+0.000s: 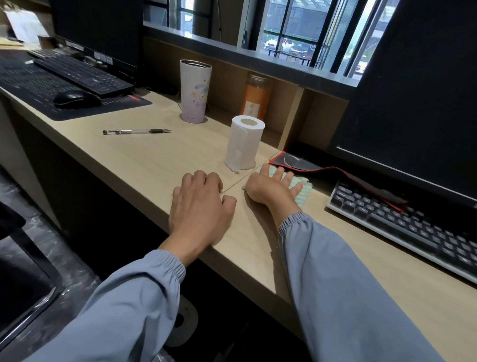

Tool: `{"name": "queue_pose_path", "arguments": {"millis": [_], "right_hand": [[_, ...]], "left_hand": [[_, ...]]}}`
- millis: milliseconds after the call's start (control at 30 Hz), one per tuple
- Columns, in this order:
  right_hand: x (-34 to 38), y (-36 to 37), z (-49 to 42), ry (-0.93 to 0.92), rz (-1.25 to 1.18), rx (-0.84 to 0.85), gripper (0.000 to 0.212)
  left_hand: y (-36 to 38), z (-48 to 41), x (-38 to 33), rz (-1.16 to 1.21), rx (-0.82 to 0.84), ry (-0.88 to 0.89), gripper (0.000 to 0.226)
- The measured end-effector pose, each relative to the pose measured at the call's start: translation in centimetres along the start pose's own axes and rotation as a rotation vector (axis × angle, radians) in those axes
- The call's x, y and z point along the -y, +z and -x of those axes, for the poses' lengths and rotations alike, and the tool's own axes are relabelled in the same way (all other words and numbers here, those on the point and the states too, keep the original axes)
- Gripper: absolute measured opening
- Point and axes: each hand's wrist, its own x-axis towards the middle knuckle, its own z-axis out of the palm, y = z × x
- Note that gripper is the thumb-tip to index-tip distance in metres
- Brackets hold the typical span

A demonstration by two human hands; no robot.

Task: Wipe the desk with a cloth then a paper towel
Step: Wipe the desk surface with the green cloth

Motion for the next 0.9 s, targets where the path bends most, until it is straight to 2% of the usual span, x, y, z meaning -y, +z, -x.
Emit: {"name": "queue_pose_path", "arguments": {"millis": [433,567,767,833,900], "right_hand": [[0.7,0.2,2.4,-0.041,-0.003,0.013,0.062],[0.7,0.6,4.0,-0.084,0.018,0.026,0.063],[0.4,1.2,6.8,-0.136,0.055,0.045,0.061],[0.3,1.4,7.8,-0.162,0.062,0.052,0.061],[0.1,1.6,8.8,-0.196,0.062,0.057,0.060]], "left_hand": [[-0.3,0.0,-0.1,0.018,0.019,-0.024,0.026],[-0.7,-0.4,-0.2,0.096,0.057,-0.074,0.031],[-1.3,-0.4,0.0,0.227,0.037,-0.111,0.022],[-1.3,-0.7,0.2,0.239,0.066,-0.110,0.029],[-1.0,-0.9,0.7,0.138,0.105,-0.034,0.042]]}}
